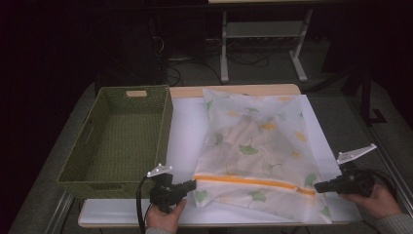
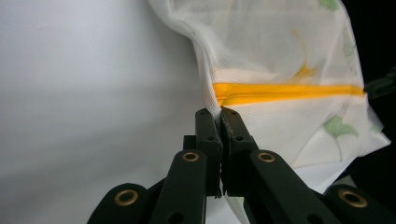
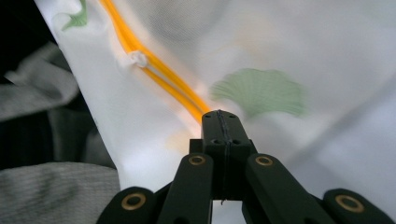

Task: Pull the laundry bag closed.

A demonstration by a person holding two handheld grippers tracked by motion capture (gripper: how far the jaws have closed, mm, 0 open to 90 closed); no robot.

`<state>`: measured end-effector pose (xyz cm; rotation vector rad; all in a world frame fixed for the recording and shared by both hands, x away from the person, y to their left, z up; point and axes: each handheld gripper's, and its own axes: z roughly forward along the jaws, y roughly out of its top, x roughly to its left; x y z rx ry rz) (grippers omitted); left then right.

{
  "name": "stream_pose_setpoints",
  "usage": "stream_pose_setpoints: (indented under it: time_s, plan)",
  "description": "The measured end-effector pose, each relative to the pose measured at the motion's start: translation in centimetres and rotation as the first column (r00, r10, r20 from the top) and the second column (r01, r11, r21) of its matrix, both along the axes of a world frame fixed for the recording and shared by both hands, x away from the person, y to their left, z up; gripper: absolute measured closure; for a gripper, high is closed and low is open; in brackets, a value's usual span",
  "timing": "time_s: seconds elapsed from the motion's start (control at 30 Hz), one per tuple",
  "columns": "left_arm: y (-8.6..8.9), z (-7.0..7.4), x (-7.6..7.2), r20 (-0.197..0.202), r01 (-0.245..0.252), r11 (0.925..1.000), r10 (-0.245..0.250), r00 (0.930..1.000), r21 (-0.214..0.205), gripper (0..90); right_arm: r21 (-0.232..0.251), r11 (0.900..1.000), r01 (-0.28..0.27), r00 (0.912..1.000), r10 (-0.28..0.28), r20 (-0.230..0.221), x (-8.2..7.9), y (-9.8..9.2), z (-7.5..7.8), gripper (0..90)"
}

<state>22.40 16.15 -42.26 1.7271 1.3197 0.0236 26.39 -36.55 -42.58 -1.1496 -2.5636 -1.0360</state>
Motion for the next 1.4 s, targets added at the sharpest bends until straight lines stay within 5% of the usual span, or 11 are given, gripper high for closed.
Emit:
stream_pose_setpoints:
  time_s: [0.03,0.27,0.53,0.8,1.03,1.2,1.4]
  plan:
    - [-0.3,0.1,0.0,-0.002,0.015,0.9999,-0.015,0.9999,0.004,87.7,0.036,0.9993,0.007,0.9999,-0.007,-0.010,-0.1,-0.4,0.0,90.0]
    - [-1.1,0.1,0.0,0.008,0.054,0.9981,-0.054,0.9985,0.029,87.4,0.086,0.9911,-0.102,0.9948,0.101,0.014,0.0,2.4,-0.2,89.5]
    - [-1.1,0.0,-0.1,0.005,0.062,0.9979,-0.063,0.9980,0.019,87.0,0.124,0.9827,-0.138,0.9904,0.137,0.017,-0.1,4.0,-0.6,70.2]
    - [-1.2,0.0,-0.1,-0.001,0.074,0.9971,-0.074,0.9972,0.019,87.0,0.092,0.9854,-0.143,0.9897,0.142,0.016,-0.1,5.2,-1.3,65.9]
    - [-1.3,0.0,-0.1,0.002,0.077,0.9968,-0.077,0.9970,0.021,87.0,0.015,0.9908,-0.134,0.9904,0.134,0.035,-0.4,5.8,-2.0,89.2]
    - [-1.4,0.0,-0.1,0.002,0.085,0.9961,-0.085,0.9964,0.022,87.0,0.043,0.9911,-0.126,0.9916,0.125,0.036,-0.3,6.1,-1.8,70.1]
    - [-1.4,0.1,-0.2,0.002,0.090,0.9957,-0.090,0.9959,0.022,87.0,0.009,0.9928,-0.120,0.9907,0.119,0.067,-0.3,7.1,-1.9,63.7]
